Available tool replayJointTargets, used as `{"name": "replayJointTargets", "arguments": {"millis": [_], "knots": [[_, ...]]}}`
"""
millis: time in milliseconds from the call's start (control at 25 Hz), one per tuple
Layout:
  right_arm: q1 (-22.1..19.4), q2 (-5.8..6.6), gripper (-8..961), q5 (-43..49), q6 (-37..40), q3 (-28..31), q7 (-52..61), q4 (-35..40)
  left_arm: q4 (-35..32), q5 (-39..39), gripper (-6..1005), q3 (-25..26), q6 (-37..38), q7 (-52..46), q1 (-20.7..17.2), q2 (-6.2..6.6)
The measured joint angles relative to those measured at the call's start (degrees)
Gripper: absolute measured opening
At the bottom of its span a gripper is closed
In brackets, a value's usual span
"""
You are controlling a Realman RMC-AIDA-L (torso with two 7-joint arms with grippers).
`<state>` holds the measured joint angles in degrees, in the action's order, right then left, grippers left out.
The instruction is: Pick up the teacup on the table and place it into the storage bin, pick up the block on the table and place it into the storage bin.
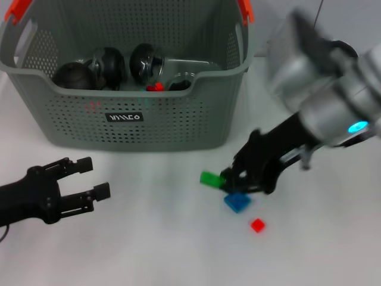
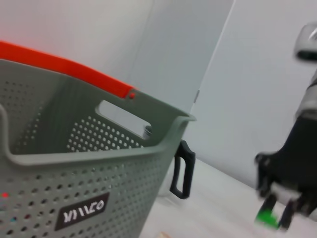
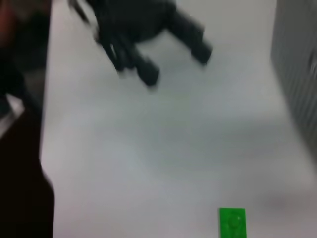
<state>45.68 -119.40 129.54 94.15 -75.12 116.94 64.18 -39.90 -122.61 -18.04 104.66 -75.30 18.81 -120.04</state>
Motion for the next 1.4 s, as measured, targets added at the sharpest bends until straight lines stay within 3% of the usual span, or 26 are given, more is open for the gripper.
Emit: {"name": "replayJointTargets", "arguments": {"millis": [200,400,560,800,960,1200,1400], "knots": [[-0.59,0.1,190,-10.04,8.85,15.17,-2.83,6.09,0.07,0.15,849,2.54,-0.06,0.04,0.07,0.08],[0.06,0.19,189,-19.45,5.73,18.99,-3.15,7.18,0.11,0.54,849,3.98,0.31,-0.02,0.25,-0.12],[1.92,-0.09,189,-19.05,-5.01,18.41,-0.67,7.19,0.71,0.71,849,4.21,0.33,0.03,0.53,-0.08],[8.1,-0.78,190,-6.03,-22.0,11.45,8.37,3.94,1.03,0.77,849,4.25,0.12,-0.01,0.96,-0.17],[14.69,-0.84,190,1.65,-30.69,7.29,13.85,-3.28,1.62,0.8,849,4.24,0.02,-0.01,1.36,-0.21],[25.21,-0.85,189,7.18,-40.64,6.37,14.99,-20.55,1.77,0.85,849,4.24,0.02,-0.08,1.42,-0.26],[28.93,-1.34,189,6.75,-48.08,2.8,14.66,-29.38,2.28,0.87,849,4.24,-0.02,-0.1,1.41,-0.28]]}}
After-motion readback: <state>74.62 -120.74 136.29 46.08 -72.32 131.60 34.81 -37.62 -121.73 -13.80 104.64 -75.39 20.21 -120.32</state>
